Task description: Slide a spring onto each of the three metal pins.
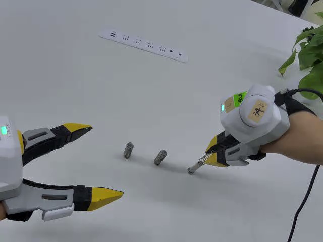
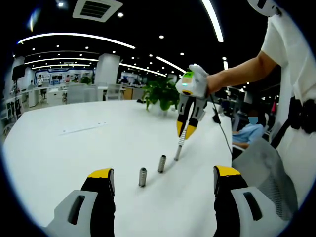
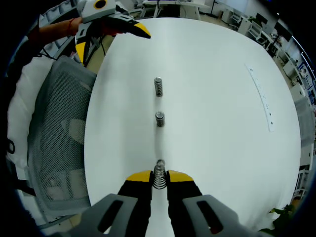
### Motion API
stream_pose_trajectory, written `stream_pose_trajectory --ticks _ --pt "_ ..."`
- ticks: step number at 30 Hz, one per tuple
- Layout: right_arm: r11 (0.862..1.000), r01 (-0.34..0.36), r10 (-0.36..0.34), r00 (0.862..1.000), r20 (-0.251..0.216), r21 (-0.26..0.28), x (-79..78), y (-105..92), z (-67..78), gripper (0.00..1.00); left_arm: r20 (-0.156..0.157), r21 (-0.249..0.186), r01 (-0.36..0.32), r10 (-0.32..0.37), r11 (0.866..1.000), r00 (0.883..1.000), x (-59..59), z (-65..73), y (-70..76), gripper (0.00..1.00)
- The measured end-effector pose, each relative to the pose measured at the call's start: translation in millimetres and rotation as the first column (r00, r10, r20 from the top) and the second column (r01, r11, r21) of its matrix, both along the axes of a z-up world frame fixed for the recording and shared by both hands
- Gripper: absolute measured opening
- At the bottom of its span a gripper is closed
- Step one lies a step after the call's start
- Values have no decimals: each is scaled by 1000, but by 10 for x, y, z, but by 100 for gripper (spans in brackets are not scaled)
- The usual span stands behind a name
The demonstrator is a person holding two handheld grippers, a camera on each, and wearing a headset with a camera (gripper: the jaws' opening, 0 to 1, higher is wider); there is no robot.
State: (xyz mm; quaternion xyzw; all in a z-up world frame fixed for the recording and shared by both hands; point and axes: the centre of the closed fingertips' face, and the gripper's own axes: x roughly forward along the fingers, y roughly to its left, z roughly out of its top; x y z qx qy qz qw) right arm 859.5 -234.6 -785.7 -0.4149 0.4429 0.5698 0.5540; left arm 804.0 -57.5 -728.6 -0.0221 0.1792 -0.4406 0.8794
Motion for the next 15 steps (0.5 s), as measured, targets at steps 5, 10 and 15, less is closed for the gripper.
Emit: stream_pose_trajectory --ticks 5,10,15 --pt "1000 1 -1 1000 -4 0 4 0 -51 12 -3 -4 2 -2 1000 1000 4 -3 -6 83" --pt "1000 5 -5 1000 -8 3 4 5 -87 12 -1 -4 2 -2 1000 1000 12 -4 -10 84" --pt "1000 6 -6 1000 -8 5 11 12 -117 12 -1 -2 4 -4 1000 1000 14 -8 -14 84"
